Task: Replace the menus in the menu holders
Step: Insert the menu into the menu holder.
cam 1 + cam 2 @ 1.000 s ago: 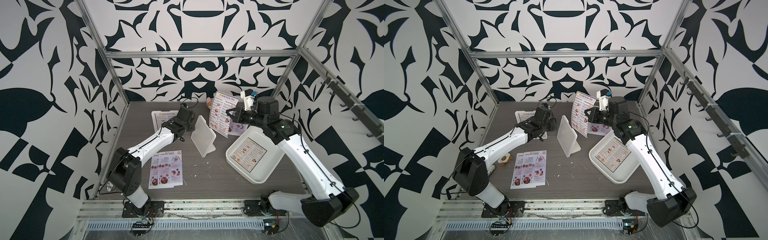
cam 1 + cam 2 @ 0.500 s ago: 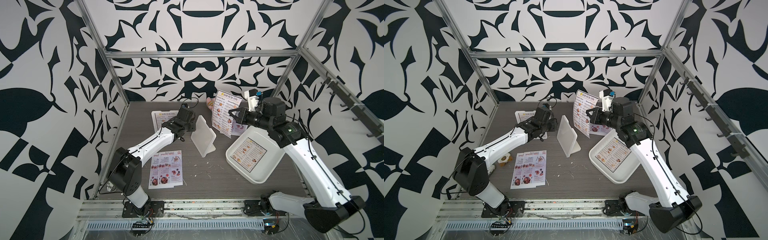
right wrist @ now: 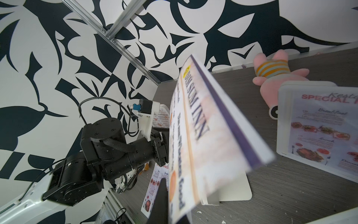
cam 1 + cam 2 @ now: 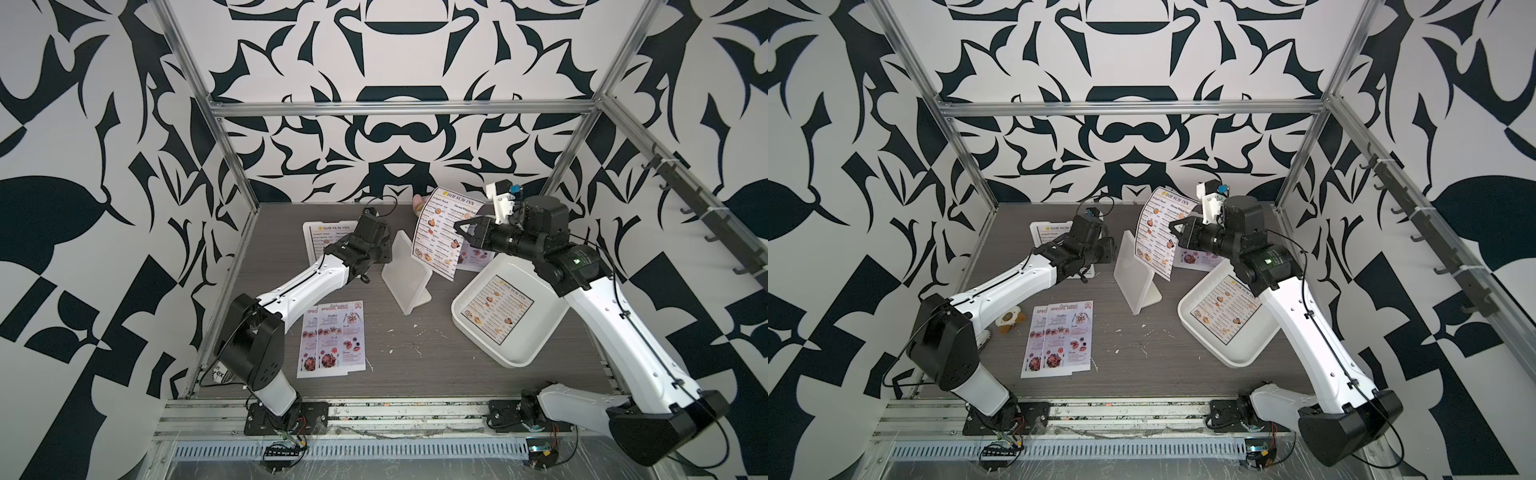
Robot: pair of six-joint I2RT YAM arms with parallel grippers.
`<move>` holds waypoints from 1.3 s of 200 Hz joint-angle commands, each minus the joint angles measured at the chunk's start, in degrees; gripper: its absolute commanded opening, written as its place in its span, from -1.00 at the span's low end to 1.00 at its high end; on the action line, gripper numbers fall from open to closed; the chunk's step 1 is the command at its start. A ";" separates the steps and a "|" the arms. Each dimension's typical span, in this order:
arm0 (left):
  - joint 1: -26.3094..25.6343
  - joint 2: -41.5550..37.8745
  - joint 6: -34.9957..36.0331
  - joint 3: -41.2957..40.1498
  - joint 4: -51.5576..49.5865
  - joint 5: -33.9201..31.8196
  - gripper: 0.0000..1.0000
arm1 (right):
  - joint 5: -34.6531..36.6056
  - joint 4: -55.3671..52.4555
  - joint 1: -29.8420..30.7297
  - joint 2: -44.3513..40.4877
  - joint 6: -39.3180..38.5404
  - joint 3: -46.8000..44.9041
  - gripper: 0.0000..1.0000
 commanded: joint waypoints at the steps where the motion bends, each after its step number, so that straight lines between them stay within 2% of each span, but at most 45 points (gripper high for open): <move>1: 0.04 0.56 0.13 -0.16 0.31 -0.75 0.12 | -0.46 3.04 -0.19 -1.17 0.45 -0.02 -1.00; 46: 0.03 0.53 0.31 0.05 0.00 -0.91 0.11 | 2.46 4.35 -0.26 -2.78 -0.34 -0.88 -1.00; 151: 0.04 -0.08 0.13 -0.52 0.06 -0.93 0.11 | 2.69 5.33 -1.13 -3.12 -0.34 -2.15 -1.00; 260: 0.04 0.07 0.22 -0.69 0.04 -1.34 0.11 | -1.60 6.99 -1.51 -2.70 1.06 -2.30 -1.00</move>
